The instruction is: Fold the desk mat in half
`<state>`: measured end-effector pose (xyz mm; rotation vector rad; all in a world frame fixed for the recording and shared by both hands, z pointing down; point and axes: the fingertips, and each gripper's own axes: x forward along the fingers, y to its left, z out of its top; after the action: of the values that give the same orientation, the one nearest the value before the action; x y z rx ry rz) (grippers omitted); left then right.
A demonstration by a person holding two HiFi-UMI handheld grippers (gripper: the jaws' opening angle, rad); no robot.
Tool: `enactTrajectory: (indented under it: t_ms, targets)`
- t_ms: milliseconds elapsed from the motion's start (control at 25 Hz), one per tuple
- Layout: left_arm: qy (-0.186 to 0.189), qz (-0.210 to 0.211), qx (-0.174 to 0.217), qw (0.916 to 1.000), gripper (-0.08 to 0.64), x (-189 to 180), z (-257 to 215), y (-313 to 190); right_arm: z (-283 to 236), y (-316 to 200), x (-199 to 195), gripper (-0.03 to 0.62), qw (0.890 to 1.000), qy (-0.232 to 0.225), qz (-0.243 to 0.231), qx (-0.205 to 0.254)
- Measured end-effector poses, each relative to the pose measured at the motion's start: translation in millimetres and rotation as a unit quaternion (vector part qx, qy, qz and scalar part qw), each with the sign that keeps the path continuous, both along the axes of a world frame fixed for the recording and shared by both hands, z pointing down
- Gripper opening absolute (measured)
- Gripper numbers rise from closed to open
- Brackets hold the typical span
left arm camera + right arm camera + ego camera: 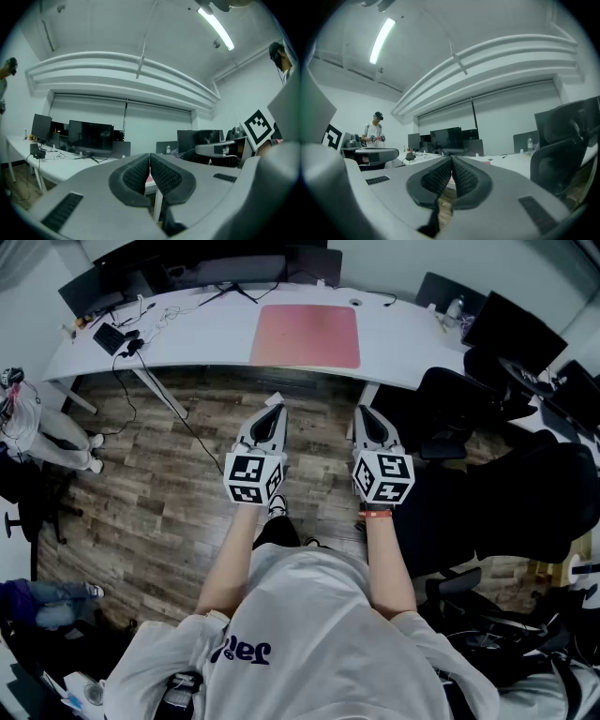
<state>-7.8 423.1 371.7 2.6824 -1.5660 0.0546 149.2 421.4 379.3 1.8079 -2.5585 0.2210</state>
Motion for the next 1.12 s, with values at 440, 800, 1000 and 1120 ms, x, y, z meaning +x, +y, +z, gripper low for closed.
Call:
enactTrajectory:
  t_ms: [440,800,1000,1120]
  targets:
    - [0.0,0.009,-0.009,0.9999,0.021,2.4,15.2,-50.9,18.3,-51.4,-10.4,0.014,1.0,-0.007,0.001,-0.017]
    - [0.03,0.008,-0.075,0.9967,0.023,-10.3,59.5,-140.7,48.4,-136.1,-33.2,0.014,0.999,-0.002,-0.014,-0.052]
    - [0.049,-0.01,-0.119,0.9916,0.023,-32.8,82.2,-197.8,57.9,-190.4,-52.2,0.014,0.997,0.005,-0.029,-0.064]
    - [0.047,-0.019,-0.146,0.988,0.023,-40.8,100.7,-230.6,68.4,-222.0,-57.8,0.014,0.996,0.008,-0.037,-0.075]
